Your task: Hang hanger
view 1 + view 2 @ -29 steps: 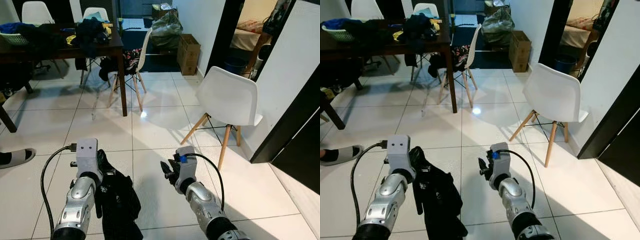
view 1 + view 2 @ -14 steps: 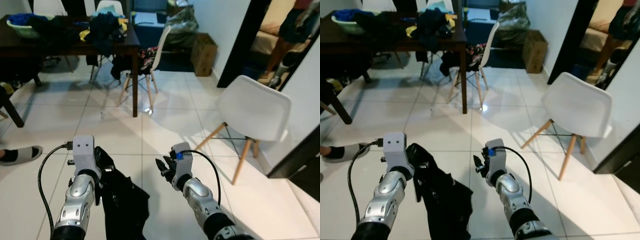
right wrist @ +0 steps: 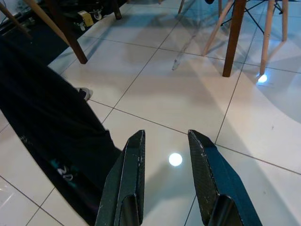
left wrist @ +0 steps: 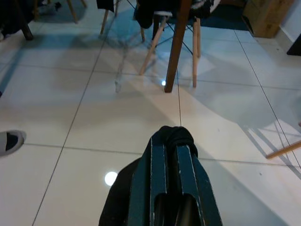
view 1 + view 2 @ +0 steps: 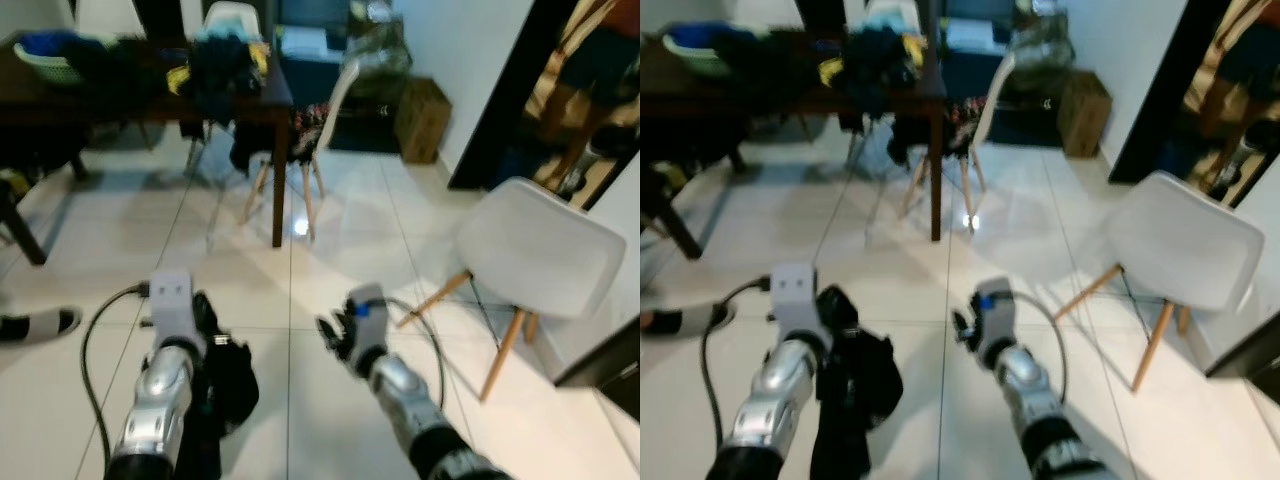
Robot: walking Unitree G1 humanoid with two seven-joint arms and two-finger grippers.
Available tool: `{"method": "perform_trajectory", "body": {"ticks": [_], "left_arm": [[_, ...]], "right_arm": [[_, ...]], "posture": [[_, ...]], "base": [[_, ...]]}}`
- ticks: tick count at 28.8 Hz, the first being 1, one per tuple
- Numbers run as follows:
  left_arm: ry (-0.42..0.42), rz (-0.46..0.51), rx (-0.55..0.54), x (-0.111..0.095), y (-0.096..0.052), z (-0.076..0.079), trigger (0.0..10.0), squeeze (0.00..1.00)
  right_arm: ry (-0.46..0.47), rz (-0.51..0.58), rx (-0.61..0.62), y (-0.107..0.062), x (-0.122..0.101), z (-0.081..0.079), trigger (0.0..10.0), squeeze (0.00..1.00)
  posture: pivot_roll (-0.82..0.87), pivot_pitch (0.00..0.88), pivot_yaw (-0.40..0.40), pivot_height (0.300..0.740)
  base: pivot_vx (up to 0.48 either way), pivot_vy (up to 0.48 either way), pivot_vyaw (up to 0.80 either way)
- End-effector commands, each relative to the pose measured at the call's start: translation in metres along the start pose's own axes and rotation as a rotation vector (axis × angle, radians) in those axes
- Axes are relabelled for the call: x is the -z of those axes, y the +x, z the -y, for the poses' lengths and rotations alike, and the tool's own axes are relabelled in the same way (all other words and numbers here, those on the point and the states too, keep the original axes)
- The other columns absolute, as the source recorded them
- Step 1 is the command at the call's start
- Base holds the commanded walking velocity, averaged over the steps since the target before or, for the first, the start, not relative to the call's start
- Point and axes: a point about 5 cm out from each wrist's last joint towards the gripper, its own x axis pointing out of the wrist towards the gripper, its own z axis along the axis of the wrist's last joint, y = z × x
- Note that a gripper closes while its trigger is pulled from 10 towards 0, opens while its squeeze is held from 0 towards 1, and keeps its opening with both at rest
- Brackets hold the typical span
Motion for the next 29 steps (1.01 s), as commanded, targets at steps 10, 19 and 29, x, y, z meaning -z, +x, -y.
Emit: {"method": "perform_trajectory", "body": {"ticks": [10, 19, 29], "left_arm": [[-0.004, 0.025, 0.019, -0.0036, -0.0004, 0.0055, 10.0, 0.0], [-0.012, 0.028, 0.026, -0.004, -0.0006, 0.007, 10.0, 0.0], [-0.013, 0.033, 0.028, -0.0048, -0.0004, 0.0063, 10.0, 0.0]], "right_arm": [[-0.007, -0.012, 0.02, -0.0029, 0.001, 0.0082, 10.0, 0.0], [-0.008, -0.015, 0.02, -0.0031, 0.002, 0.0075, 10.0, 0.0], [-0.006, -0.014, 0.017, -0.0031, 0.003, 0.0061, 10.0, 0.0]], "posture": [[0.02, 0.084, -0.065, 0.74], [0.02, 0.08, -0.064, 0.74], [0.02, 0.069, -0.063, 0.74]], "base": [[0.399, 0.0, 0.0], [0.466, 0.0, 0.0], [0.288, 0.0, 0.0]]}}
